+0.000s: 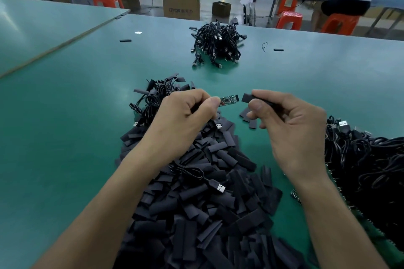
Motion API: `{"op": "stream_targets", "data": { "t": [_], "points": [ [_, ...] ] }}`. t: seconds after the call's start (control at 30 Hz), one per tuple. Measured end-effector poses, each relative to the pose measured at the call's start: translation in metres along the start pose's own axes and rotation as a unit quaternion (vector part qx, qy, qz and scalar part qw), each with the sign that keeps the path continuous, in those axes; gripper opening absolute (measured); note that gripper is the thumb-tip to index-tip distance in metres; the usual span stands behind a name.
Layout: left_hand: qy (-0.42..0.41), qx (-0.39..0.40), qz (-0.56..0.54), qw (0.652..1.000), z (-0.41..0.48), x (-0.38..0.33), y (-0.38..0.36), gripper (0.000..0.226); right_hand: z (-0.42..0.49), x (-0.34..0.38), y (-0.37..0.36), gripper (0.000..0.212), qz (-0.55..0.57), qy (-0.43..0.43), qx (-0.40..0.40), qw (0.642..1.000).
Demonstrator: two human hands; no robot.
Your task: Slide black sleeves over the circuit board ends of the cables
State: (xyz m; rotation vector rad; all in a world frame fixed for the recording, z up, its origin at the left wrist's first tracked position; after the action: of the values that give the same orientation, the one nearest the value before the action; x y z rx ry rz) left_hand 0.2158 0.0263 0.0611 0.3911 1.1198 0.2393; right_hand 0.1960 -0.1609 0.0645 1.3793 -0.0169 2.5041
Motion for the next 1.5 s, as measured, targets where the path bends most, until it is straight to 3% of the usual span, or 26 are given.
{"op": "stream_targets", "data": {
  "t": [0.47,0.8,1.13,1.33,1.5],
  "points": [
    [0.014,0.014,-0.012,1.0,-0.001,-0.004,-0.003,0.041,0.0,-0.002,0.0,0.011,-0.024,0.01,-0.002,1.0],
    [0.022,0.008,-0.023,0.999,0.0,-0.005,-0.002,0.043,-0.002,0.003,-0.004,0.015,0.024,0.011,0.017,1.0],
    [0.012,0.037,-0.015,0.999,-0.002,-0.004,-0.003,0.042,-0.003,0.002,-0.004,0.02,0.0,0.012,0.009,1.0],
    [0.0,0.102,-0.017,0.995,-0.002,-0.004,-0.002,0.039,0.001,0.001,-0.001,0.019,0.041,-0.01,0.082,0.996],
    [0.004,0.17,0.023,0.985,-0.005,-0.002,-0.009,0.036,-0.003,0.0,-0.01,0.019,0.013,-0.02,0.171,0.985]
  ]
}}
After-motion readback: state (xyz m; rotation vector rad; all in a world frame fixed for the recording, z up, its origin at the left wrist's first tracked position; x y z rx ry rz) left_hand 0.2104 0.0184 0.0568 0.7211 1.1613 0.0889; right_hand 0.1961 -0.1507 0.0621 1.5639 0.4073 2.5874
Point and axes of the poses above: each hand's wrist, its own z-axis towards the middle knuckle, its own y-axis out of the back of the hand, x = y × z, the point moved 6 cm from there along z, towards the middle knuckle
